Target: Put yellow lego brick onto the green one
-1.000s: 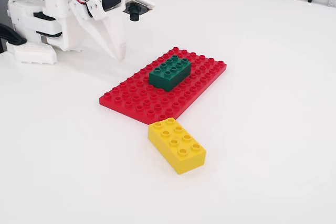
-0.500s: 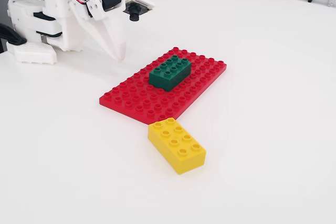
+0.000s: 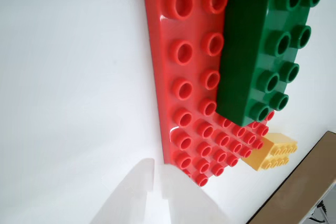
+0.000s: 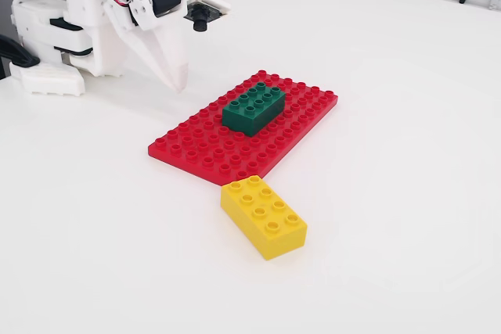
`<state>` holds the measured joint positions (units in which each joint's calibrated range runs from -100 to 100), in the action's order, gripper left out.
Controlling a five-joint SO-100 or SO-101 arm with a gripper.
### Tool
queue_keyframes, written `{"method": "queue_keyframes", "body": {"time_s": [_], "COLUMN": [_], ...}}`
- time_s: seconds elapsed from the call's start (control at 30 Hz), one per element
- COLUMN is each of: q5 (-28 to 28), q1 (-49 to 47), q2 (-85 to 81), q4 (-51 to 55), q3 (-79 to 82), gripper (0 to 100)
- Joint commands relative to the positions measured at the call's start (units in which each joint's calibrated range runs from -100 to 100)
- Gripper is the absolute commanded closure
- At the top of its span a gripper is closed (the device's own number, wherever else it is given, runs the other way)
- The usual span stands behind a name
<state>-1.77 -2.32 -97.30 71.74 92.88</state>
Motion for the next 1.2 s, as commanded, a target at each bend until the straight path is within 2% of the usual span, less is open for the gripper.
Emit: {"method": "queue_keyframes", "body": {"time_s": [0.0,0.1,0.27,0.4,0.57,0.7,0.77,0.9,1.03,1.17], "q5": [3.3,3.6,4.1,8.2,11.7,14.2,16.6,25.7,27.6,30.5], "q1": [0.4,0.5,4.9,6.9,14.1,18.5,20.7,22.0,22.4,21.6], "q2": [0.0,0.5,1.1,6.7,26.5,46.9,56.7,74.4,86.5,95.0], "q4": [-0.8,-1.0,-3.7,-8.4,-16.5,-16.8,-15.7,-10.2,-4.4,-3.0], "q3": [-1.5,-6.3,-16.1,-21.7,-34.4,-52.6,-62.7,-81.0,-93.7,-98.4], "gripper": [98,97,85,82,82,82,82,81,82,81]}}
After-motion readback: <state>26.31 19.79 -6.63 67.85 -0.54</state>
